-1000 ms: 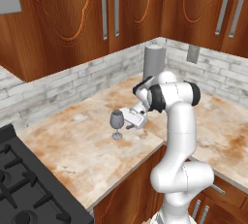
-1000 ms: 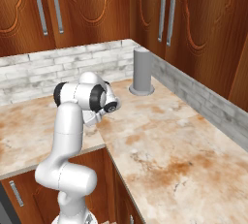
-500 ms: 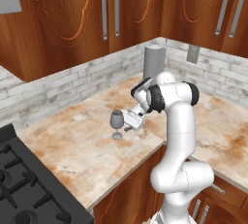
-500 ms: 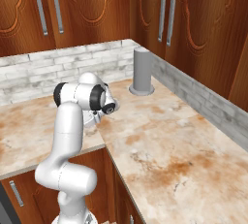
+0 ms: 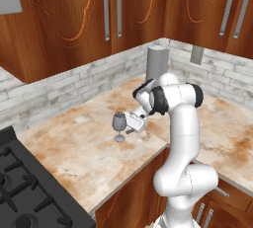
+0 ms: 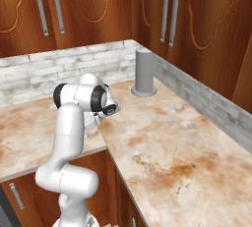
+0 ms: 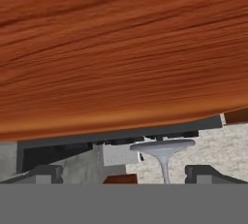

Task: Retrieve the wine glasses from the counter and place one next to each plate.

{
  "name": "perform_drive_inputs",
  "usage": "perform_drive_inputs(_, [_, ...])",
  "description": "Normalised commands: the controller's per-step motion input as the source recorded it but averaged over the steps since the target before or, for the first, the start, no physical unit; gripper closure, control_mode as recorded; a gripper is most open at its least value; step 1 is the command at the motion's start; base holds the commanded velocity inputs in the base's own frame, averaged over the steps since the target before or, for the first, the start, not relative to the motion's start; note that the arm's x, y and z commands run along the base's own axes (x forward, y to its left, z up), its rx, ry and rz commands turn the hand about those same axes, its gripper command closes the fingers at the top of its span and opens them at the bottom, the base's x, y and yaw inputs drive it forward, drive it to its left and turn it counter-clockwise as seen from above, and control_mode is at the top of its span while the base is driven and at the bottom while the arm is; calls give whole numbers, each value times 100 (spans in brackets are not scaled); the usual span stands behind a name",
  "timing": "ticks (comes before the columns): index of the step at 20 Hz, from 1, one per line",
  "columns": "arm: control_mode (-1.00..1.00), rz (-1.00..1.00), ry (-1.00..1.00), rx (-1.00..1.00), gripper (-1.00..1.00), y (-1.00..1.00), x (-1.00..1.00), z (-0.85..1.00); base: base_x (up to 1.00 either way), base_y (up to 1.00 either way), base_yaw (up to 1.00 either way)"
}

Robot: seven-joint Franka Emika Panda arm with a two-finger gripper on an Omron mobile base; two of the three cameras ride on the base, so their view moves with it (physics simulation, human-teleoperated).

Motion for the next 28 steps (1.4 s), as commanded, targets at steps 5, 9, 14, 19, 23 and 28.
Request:
perform_drive_inputs(5, [-100,0,3,-2,-100,25,0,-29,0,0,0])
perform_drive_inputs(9, [-100,0,6,-1,-100,26,0,-34,0,0,0])
perform_drive_inputs(14, [-100,0,8,0,-100,24,0,-36,0,0,0])
perform_drive_inputs(19, [-100,0,9,-1,-100,24,0,-51,0,0,0])
perform_drive_inputs(23, [-100,0,5,-1,-100,9,2,-31,0,0,0])
perform_drive_inputs(28, [-100,1,-3,0,-100,-7,0,-1,0,0,0])
